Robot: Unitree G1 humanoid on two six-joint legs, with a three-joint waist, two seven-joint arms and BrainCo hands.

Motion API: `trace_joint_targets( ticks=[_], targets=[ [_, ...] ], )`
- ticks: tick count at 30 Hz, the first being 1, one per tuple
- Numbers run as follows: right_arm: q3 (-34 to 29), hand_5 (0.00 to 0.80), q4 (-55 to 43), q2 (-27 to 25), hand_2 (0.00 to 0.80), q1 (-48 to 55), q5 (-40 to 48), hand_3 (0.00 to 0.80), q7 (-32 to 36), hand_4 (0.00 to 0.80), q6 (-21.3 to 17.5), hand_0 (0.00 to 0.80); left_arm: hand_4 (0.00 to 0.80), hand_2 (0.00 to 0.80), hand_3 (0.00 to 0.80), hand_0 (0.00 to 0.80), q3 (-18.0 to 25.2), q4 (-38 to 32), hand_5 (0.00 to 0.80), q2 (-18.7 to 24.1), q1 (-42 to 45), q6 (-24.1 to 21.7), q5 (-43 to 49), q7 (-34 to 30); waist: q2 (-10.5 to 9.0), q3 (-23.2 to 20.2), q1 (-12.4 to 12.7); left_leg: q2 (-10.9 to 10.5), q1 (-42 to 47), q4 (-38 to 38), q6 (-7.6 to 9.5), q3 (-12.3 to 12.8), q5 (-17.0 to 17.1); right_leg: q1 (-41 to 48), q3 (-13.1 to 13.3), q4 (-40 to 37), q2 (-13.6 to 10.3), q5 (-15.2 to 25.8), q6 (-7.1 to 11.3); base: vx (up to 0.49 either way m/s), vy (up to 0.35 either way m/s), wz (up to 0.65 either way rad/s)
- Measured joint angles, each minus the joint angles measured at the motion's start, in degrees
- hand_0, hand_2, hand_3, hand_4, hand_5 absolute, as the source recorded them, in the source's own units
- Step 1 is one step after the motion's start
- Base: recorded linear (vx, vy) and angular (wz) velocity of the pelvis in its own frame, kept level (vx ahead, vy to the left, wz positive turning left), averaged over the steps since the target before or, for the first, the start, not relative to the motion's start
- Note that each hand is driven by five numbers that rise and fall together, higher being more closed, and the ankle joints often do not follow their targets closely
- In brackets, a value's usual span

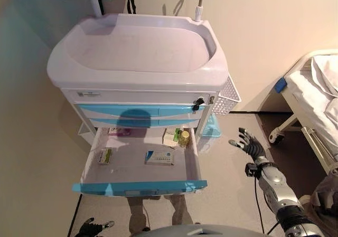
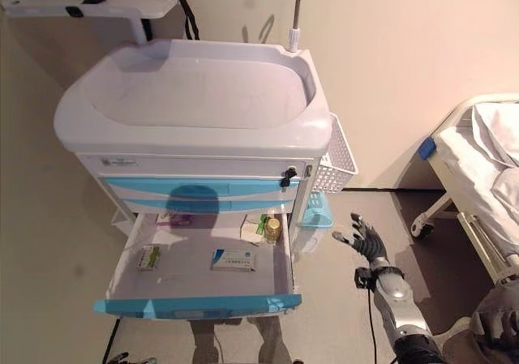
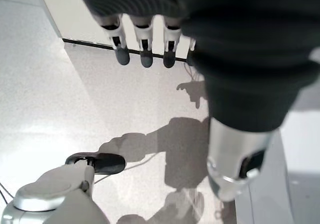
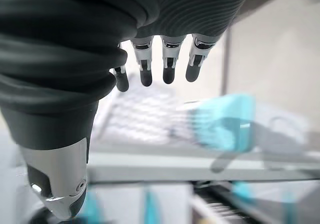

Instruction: Open the drawer and pick up the medicine

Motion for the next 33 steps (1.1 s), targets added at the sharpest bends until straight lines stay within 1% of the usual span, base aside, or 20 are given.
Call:
trace_joint_targets(
  ticks=[2, 7, 10, 16, 21, 27, 33],
  targets=[
    [0.7, 0.0, -5.1, 0.1, 0.0, -0.1, 1.3, 0.0, 0.1, 0.0, -0.3, 0.0, 0.0, 0.0, 0.0, 0.0, 0.1, 0.1, 0.0, 0.0, 0.3, 0.0, 0.1, 0.3, -0.05, 0.2, 0.1, 0.0, -0.1, 0.0, 0.0, 0.5, 0.0, -0.4, 0.5, 0.0, 0.0, 0.1, 0.06, 0.014, 0.009, -0.1],
    [1.9, 0.0, -9.2, 0.3, 0.0, -0.6, 3.1, 0.0, 0.7, 0.0, -0.7, 0.0, 0.0, 0.0, 0.0, 0.0, 0.3, 0.1, 0.0, 0.0, 0.2, 0.0, 2.2, 0.9, -0.09, 0.2, 0.2, 0.0, -0.1, 0.0, 0.01, 0.8, 0.0, -0.5, 0.7, 0.0, 0.0, 0.2, 0.09, 0.003, 0.004, -0.03],
    [4.6, 0.0, -12.6, 0.3, 0.0, -0.6, 4.2, 0.0, 1.6, 0.0, -0.9, 0.0, 0.0, 0.0, 0.0, 0.0, 0.6, 0.1, 0.0, 0.1, 0.4, 0.1, 2.2, 1.3, -0.1, 0.2, 0.1, 0.0, -0.1, 0.0, 0.01, 0.9, 0.0, -0.6, 0.9, 0.0, 0.0, 0.3, 0.07, 0.0, 0.0, 0.0],
    [10.5, 0.0, -14.9, 0.3, 0.0, -0.7, 4.7, 0.0, 3.9, 0.0, -0.9, 0.0, 0.0, 0.0, 0.0, 0.0, 0.6, 0.1, 0.0, 0.1, 0.4, 0.2, 2.2, 2.0, -0.85, 0.6, 0.4, 0.0, -0.2, 0.0, 0.0, 0.9, 0.0, -0.7, 0.8, -0.1, 0.0, 0.3, 0.08, 0.0, 0.0, 0.0],
    [12.3, 0.0, -15.8, 0.1, 0.0, -0.7, 4.8, 0.0, 5.9, 0.0, -0.7, 0.0, 0.0, 0.0, 0.0, 0.0, 0.7, 0.1, 0.0, 0.2, 0.4, 0.2, 2.3, 2.1, -1.08, 0.7, 1.4, 0.0, -0.3, 0.0, 0.0, 0.9, 0.0, -0.8, 0.8, -0.1, 0.0, 0.3, 0.08, 0.0, 0.0, 0.0],
    [14.2, 0.0, -19.0, -0.2, 0.0, -0.7, 5.9, 0.0, 8.0, 0.0, -0.1, 0.0, 0.0, 0.0, 0.0, 0.0, 1.0, 0.1, 0.0, 0.9, 1.0, 0.4, 2.3, 2.3, -1.29, 0.6, 1.4, 0.0, -0.4, 0.0, -0.02, 0.8, 0.0, -0.8, 0.8, -0.1, 0.0, 0.3, 0.08, 0.0, 0.0, 0.0],
    [18.6, 0.0, -19.5, -0.2, 0.0, -2.1, 6.4, 0.0, 8.9, 0.0, 0.5, 0.0, 0.0, 0.0, 0.0, 0.0, 1.1, 0.1, 0.0, 2.4, 1.2, 0.7, 2.3, 2.7, -2.55, 0.2, 1.5, 0.0, -1.1, 0.1, -0.08, 0.7, 0.1, -1.5, 0.7, 0.0, 0.0, 0.3, 0.04, 0.0, 0.0, 0.0]
  ],
)
